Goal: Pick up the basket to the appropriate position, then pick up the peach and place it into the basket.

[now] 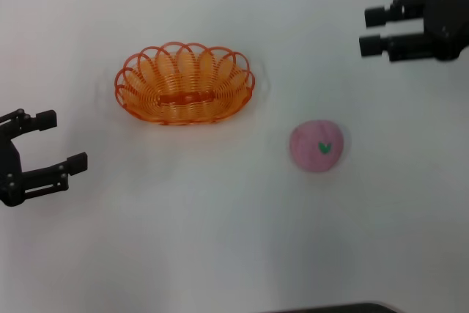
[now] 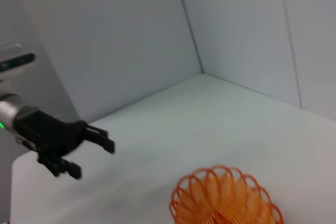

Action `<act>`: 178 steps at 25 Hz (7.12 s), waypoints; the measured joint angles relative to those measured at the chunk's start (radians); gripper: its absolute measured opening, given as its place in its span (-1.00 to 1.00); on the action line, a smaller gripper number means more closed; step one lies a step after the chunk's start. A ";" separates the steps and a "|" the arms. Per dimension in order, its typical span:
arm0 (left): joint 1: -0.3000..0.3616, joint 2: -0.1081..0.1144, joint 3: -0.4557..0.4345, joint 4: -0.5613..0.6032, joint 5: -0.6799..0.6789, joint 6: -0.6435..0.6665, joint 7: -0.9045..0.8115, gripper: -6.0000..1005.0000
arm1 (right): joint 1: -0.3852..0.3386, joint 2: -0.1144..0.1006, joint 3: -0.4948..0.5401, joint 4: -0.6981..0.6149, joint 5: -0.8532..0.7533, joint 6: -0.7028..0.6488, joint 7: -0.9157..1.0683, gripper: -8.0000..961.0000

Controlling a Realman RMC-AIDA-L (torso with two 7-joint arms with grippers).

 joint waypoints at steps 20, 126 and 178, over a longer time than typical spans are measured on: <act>-0.016 -0.002 0.016 -0.009 0.012 0.008 -0.069 0.69 | 0.233 0.056 -0.474 -0.483 -0.287 -0.081 0.552 0.34; -0.111 0.000 0.071 -0.130 0.038 0.048 -0.089 0.69 | 0.303 0.112 -1.003 0.082 0.020 0.826 0.330 -0.43; -0.134 0.006 0.018 -0.146 0.032 0.045 -0.093 0.69 | -0.244 0.025 -0.318 -0.059 0.145 0.151 -0.098 0.65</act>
